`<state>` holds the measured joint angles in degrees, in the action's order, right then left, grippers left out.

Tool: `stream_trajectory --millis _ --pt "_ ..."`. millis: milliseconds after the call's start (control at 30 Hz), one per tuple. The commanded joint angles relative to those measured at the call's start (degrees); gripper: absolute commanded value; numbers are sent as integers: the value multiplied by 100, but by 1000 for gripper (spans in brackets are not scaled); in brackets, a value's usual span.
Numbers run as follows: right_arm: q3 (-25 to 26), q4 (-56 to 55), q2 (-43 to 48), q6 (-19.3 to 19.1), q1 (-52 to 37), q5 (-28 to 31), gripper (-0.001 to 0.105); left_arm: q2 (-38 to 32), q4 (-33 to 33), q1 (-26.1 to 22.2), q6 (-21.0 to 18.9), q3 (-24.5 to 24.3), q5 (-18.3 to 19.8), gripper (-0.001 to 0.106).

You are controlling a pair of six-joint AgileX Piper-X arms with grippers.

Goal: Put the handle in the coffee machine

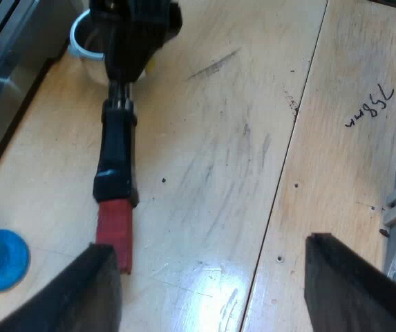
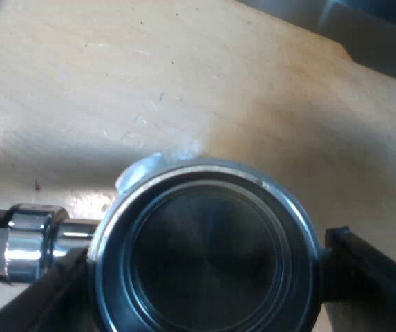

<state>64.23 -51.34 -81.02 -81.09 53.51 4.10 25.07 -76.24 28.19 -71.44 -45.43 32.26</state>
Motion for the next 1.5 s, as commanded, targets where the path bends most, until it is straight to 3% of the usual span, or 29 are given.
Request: stream_trajectory --millis 33,600,867,1300,1500 --pt "27 -246 332 36 -3 -51 0 16 107 28 38 -6 -66 59" --pt "27 -509 1157 36 -3 -51 0 16 475 28 144 -6 -66 59" --pt "27 -509 1341 36 -3 -51 0 46 947 28 144 -6 -66 59" --pt "27 -509 1341 36 -3 -51 0 1032 1069 28 -169 -6 -75 59" --pt "27 -509 1341 36 -3 -51 0 1395 1683 28 -169 5 -36 59"
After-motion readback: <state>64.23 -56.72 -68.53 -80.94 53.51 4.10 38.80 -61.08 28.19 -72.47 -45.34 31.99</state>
